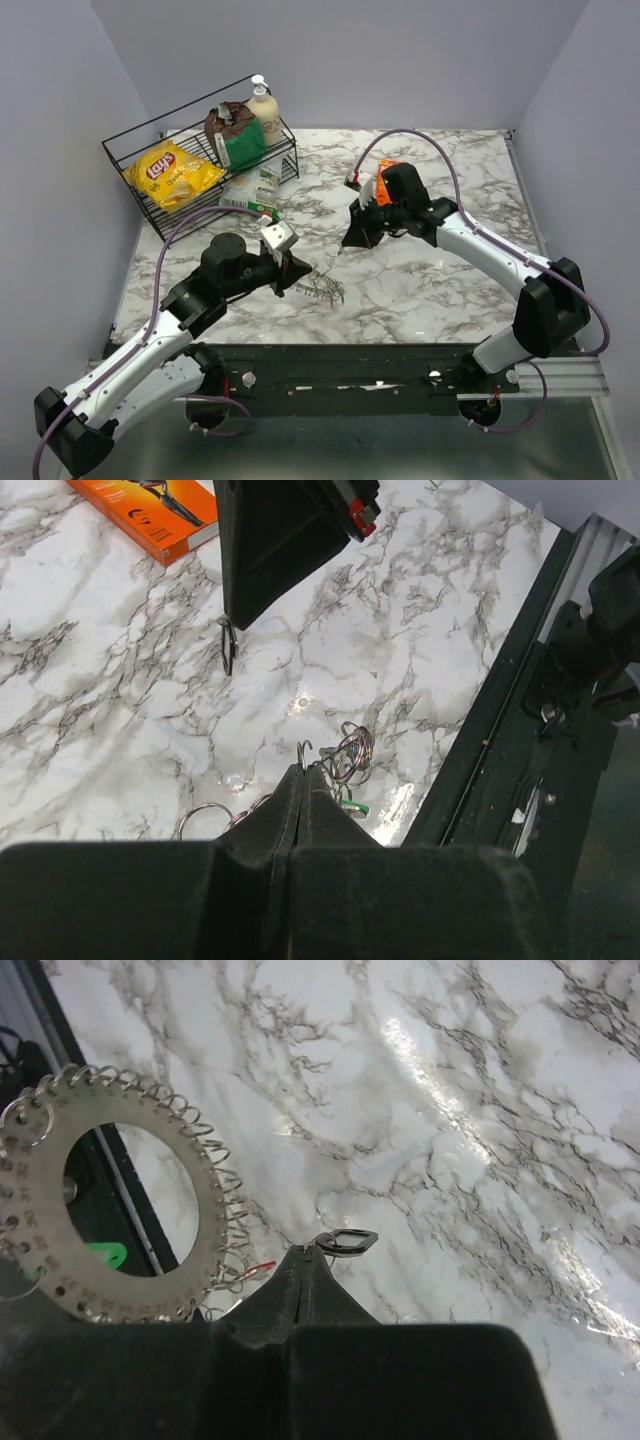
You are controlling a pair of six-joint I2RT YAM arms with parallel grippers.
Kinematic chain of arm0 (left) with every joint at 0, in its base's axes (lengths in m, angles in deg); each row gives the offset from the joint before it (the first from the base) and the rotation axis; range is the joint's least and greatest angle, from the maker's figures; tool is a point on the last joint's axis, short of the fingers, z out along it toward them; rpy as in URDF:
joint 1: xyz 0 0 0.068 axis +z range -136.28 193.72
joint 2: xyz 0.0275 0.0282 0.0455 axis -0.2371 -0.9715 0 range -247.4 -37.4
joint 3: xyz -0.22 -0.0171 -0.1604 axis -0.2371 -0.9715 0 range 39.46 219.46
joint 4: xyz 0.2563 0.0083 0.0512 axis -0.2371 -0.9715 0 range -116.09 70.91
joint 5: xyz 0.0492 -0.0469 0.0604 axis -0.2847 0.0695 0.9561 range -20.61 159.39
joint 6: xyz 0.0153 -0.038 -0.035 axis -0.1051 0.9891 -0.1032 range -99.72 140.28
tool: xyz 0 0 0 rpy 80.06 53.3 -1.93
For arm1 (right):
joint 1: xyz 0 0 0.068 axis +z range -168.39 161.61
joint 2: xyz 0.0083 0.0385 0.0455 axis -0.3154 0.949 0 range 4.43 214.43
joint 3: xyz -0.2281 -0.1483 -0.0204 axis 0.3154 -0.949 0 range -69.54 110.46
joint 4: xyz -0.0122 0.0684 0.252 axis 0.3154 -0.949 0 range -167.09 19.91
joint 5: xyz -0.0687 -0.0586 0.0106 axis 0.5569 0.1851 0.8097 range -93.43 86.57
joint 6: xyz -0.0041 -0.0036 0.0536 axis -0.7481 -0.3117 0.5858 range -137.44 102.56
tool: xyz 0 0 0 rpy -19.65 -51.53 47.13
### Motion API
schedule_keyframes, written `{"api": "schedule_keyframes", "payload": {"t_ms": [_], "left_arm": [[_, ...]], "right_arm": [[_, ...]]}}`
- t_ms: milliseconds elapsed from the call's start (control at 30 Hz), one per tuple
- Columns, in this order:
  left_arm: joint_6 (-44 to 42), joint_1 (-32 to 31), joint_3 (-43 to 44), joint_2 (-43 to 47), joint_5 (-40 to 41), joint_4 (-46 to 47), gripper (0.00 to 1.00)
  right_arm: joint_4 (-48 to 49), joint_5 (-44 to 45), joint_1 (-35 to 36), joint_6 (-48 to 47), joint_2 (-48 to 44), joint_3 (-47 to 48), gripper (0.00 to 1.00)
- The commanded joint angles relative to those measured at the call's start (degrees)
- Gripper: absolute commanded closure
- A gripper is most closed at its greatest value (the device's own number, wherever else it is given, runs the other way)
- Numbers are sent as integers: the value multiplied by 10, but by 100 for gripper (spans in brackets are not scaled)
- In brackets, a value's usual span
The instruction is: Put the keys on the keyring
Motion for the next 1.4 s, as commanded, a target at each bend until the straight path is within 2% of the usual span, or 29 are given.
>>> {"api": "schedule_keyframes", "payload": {"t_ms": [0, 267, 500, 1367], "left_arm": [[-52, -2, 29, 21, -13, -42, 100], [-99, -2, 32, 35, -65, -53, 100], [-123, -2, 40, 29, -99, -63, 100], [-193, -2, 75, -27, -86, -49, 100]], "right_arm": [[4, -93, -2, -53, -28, -13, 100], [3, -214, -1, -105, -63, -15, 100], [-36, -313, -1, -146, -52, 21, 100], [-158, -355, 41, -228, 17, 106, 100]]}}
